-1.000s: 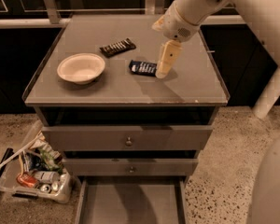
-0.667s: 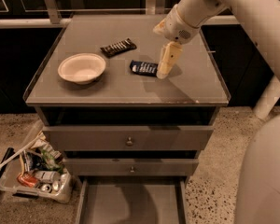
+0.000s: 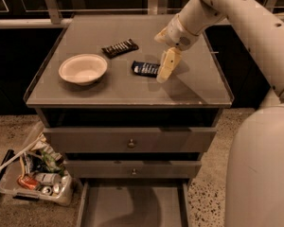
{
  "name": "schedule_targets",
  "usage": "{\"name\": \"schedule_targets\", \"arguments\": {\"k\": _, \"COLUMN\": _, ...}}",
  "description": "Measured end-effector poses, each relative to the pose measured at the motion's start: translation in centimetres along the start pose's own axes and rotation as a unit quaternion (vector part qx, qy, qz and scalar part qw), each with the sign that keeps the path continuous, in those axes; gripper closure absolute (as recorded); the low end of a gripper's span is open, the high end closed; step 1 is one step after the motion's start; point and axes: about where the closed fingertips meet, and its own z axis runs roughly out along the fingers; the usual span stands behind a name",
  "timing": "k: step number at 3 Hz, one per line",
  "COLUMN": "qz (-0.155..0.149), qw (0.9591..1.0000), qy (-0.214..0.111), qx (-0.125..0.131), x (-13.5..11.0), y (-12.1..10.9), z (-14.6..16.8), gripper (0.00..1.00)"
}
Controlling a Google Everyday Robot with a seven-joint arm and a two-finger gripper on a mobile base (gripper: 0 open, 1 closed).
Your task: Place rxbar blueberry into bottom drawer
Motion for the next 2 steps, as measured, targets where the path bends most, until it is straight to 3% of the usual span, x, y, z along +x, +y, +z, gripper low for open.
{"name": "schedule_targets", "arguments": {"k": 2, "qz": 0.03, "qw": 0.9988, "qy": -0.023, "qx": -0.032, "x": 0.1, "y": 0.0, "z": 2.9, "gripper": 0.0}}
